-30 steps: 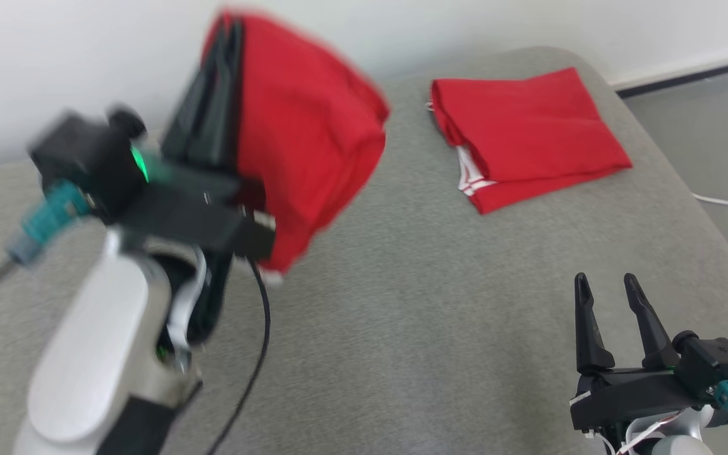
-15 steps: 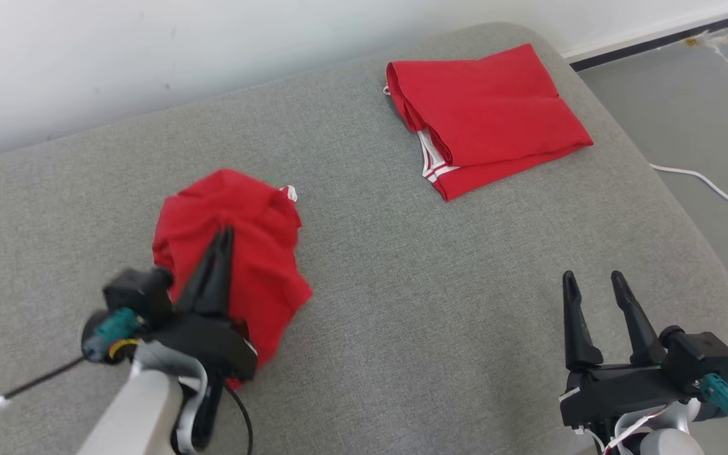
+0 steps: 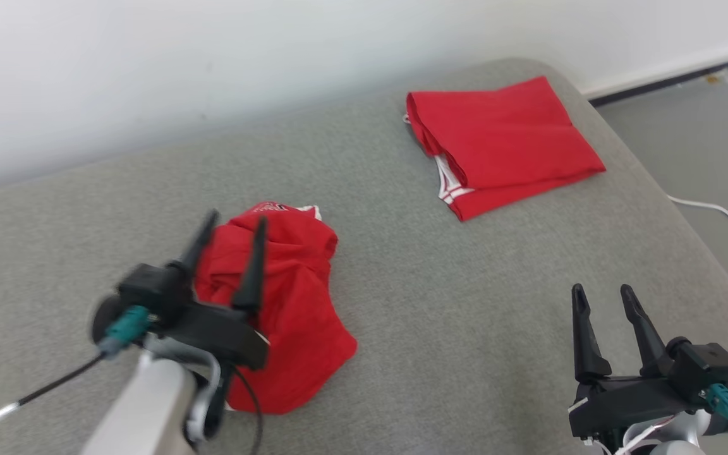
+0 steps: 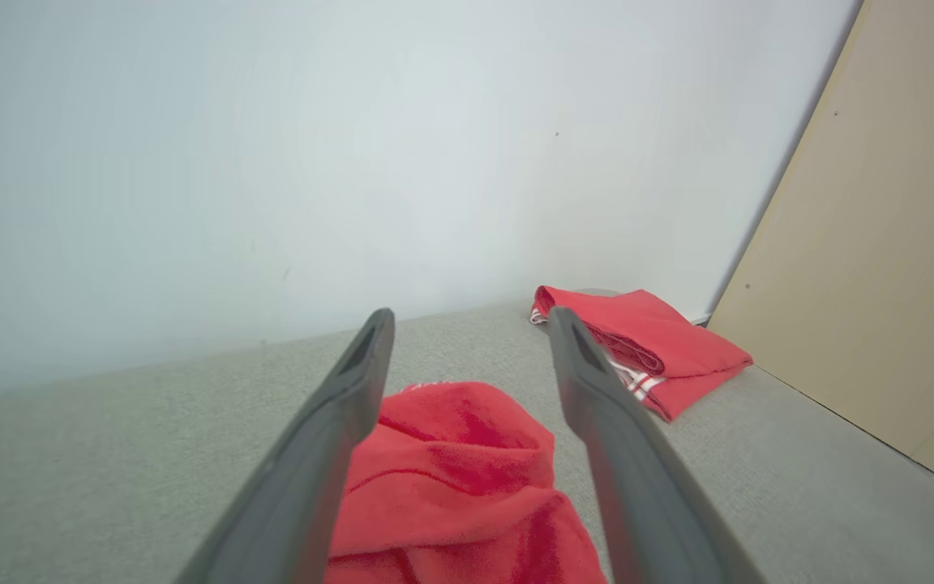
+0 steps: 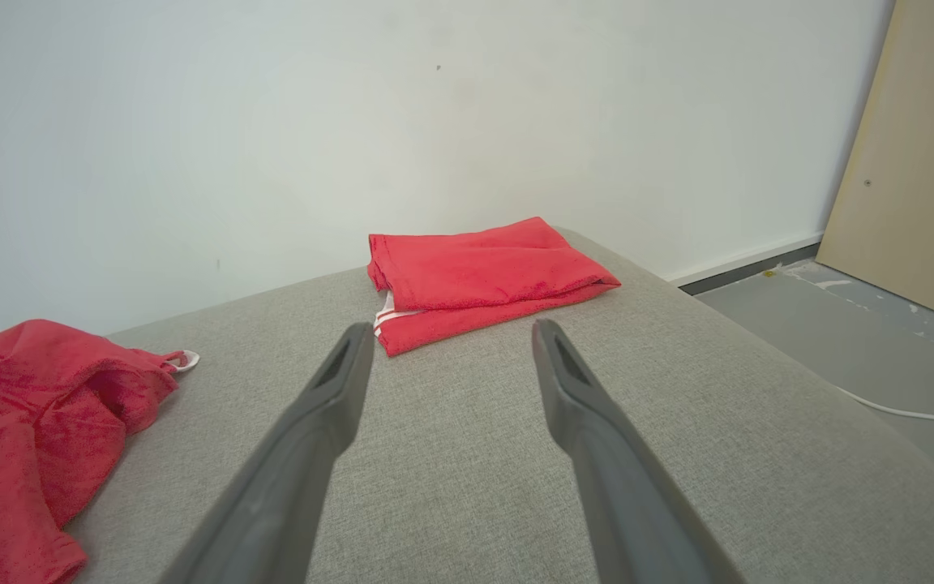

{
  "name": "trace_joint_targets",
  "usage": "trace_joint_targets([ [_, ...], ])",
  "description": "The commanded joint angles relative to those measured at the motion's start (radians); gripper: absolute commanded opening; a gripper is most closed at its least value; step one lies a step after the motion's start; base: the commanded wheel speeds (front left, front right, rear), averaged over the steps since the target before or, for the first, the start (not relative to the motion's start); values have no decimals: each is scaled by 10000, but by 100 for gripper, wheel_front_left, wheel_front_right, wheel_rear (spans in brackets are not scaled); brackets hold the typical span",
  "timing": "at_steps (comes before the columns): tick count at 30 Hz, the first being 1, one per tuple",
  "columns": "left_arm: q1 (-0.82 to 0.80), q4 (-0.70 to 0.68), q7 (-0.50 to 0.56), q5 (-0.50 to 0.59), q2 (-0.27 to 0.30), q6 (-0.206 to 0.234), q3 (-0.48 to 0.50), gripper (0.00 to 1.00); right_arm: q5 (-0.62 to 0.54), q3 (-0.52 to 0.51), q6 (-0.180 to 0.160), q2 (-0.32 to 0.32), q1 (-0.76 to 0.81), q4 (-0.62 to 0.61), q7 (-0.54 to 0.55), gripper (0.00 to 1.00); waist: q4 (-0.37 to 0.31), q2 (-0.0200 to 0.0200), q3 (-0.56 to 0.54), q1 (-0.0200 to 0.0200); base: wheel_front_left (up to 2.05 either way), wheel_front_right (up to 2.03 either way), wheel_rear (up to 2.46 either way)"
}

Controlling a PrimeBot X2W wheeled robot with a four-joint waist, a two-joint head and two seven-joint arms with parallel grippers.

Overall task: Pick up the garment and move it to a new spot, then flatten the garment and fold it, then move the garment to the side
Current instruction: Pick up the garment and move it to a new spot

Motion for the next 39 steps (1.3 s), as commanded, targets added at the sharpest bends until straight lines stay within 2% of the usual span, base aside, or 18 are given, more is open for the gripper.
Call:
trace_joint_targets([
  [1, 28, -210, -67, 177, 215, 139, 180, 100, -69, 3, -27, 28, 84, -72, 14, 100, 388, 1, -384, 0, 0, 0, 0],
  [7, 974, -2049, -72, 796, 974, 877, 1334, 100, -56, -112, -27, 25, 386, -199, 67, 100, 1068, 1, -881, 0, 0, 0, 0],
  [13, 2368, -3345, -76, 1278, 1616, 1253, 2542, 100, 24, -147, -27, 27, 561, -289, 104, 100, 1692, 1, -1078, 0, 0, 0, 0],
  [17, 3283, -3943, -77, 1720, 1765, 1390, 3050, 100, 22, -139, -27, 25, 605, -260, 44, 100, 1972, 1, -1149, 0, 0, 0, 0],
  [21, 4150, -4475, -77, 1956, 1494, 1494, 3575, 100, -9, -170, -27, 25, 647, -261, -5, 100, 2188, 1, -1209, 0, 0, 0, 0],
  [24, 4553, -4673, -78, 2045, 1351, 1476, 3835, 100, -8, -216, -27, 25, 670, -248, -6, 100, 2282, 1, -1241, 0, 0, 0, 0],
  [35, 5897, -4521, -78, 2455, 535, 781, 4395, 100, 44, -166, -27, 27, 736, -196, 28, 100, 2538, 1, -1372, 0, 0, 0, 0],
  [39, 6111, -4251, -78, 2742, 553, 465, 4309, 100, 26, -183, -27, 27, 784, -189, 54, 100, 2634, 1, -1428, 0, 0, 0, 0],
])
